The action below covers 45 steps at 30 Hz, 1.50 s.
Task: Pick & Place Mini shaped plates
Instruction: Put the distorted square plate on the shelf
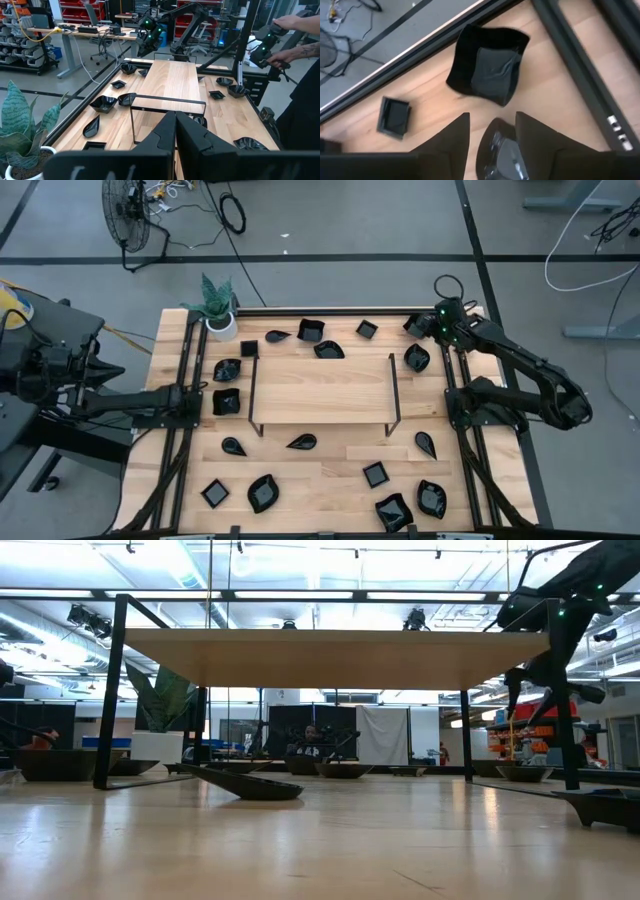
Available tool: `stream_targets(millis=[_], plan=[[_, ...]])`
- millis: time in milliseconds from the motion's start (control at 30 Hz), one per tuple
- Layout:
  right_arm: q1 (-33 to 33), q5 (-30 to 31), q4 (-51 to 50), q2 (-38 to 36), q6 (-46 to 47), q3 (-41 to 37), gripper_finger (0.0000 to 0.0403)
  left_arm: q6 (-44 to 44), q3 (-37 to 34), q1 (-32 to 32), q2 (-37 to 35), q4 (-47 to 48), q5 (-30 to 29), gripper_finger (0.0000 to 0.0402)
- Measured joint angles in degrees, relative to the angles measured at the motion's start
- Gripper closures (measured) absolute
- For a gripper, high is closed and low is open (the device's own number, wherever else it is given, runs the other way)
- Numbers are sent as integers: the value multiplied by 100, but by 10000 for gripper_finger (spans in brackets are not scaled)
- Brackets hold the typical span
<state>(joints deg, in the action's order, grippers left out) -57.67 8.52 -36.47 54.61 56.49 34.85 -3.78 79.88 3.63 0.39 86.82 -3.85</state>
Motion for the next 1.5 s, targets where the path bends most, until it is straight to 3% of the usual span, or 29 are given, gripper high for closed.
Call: stream_targets(millis=[1500], plan=[[0, 712, 786, 1818, 605, -7, 248, 0, 0, 0, 1, -1, 2, 383]])
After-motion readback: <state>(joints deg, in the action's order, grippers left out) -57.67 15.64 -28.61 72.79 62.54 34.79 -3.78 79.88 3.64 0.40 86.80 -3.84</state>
